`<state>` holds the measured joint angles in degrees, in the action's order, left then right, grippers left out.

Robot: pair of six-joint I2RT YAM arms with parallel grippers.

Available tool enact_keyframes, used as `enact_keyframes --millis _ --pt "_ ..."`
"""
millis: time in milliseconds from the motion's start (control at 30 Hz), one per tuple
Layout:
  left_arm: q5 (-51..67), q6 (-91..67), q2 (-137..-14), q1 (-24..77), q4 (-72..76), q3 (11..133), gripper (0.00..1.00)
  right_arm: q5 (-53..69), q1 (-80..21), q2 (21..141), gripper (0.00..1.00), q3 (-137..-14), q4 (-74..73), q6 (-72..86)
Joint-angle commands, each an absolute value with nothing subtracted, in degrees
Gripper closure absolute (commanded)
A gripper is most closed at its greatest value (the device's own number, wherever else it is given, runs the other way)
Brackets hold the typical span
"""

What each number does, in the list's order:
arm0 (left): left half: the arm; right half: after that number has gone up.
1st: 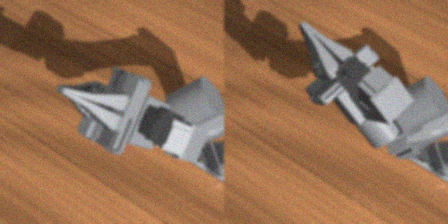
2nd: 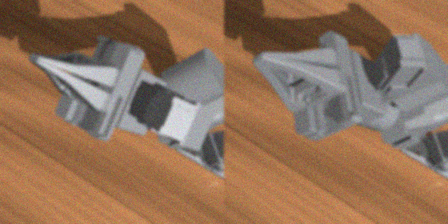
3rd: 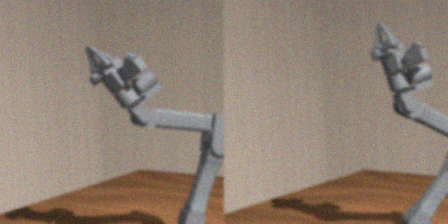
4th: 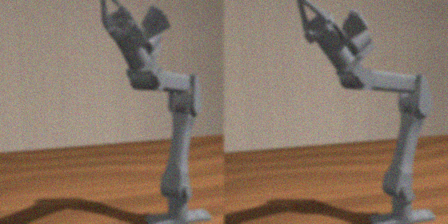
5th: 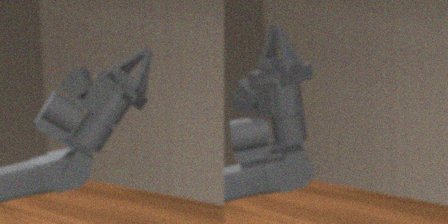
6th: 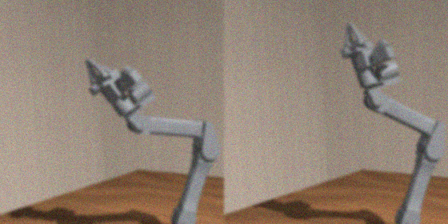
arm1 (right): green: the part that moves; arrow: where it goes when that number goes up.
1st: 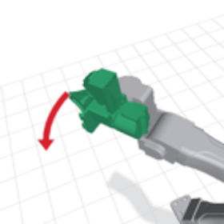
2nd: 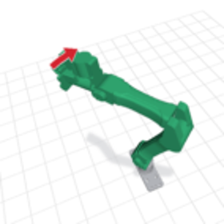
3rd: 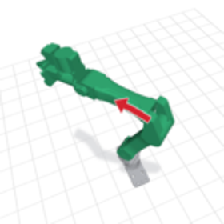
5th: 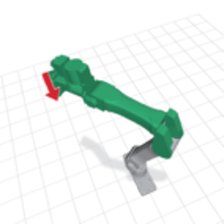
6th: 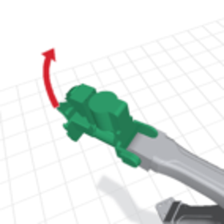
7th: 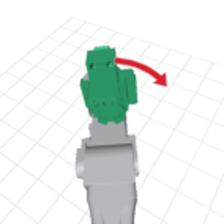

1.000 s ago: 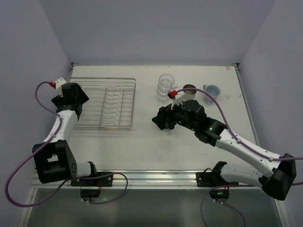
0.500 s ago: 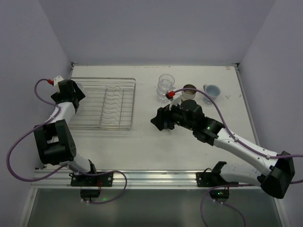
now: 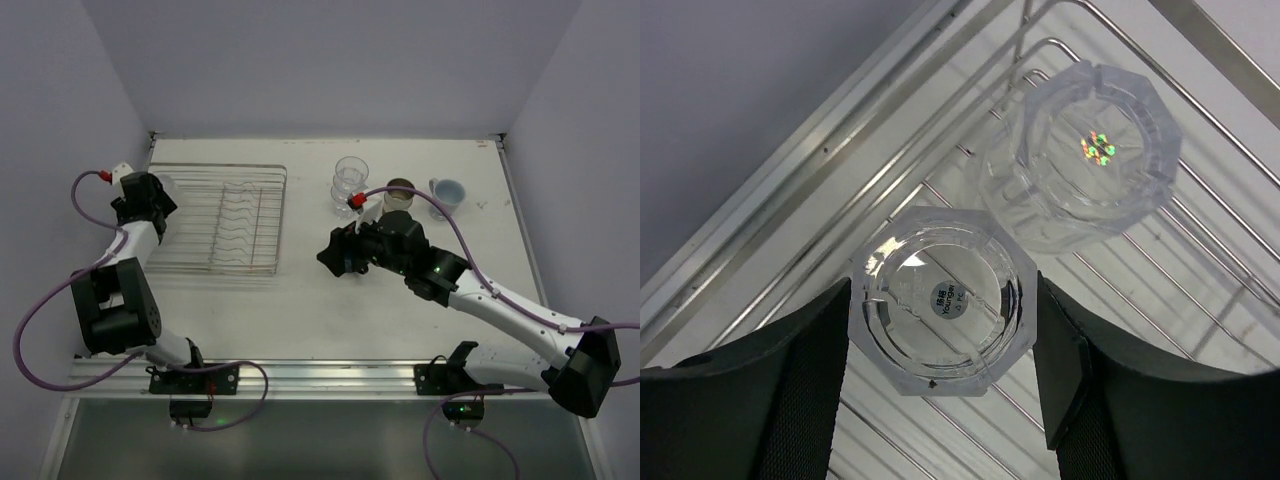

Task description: Unload the cups from the dish rack

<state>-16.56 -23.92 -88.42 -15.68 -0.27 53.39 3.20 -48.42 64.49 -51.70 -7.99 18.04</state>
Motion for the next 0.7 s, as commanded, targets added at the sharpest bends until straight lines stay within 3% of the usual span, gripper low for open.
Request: enact_keyframes --millis 0,267,400,667 --pt "-10.05 -28.38 -81.33 -15.73 1.41 51.86 0.79 3.96 -48.43 63.55 0.25 -51.5 -4.49 18.81" --pt "1.56 -32.87 -65.76 -10.38 1.58 48.25 0.85 4.92 -48.43 60.39 0.23 -50.63 -1.06 21.62" --pt "6.67 -36.37 -57.16 -4.67 2.72 46.59 0.87 7.81 -48.43 57.75 0.18 -46.77 8.31 25.04" --pt "27.76 -53.16 -47.65 -0.88 19.32 37.89 0.88 13.27 -48.43 61.6 0.16 -45.17 22.41 31.2"
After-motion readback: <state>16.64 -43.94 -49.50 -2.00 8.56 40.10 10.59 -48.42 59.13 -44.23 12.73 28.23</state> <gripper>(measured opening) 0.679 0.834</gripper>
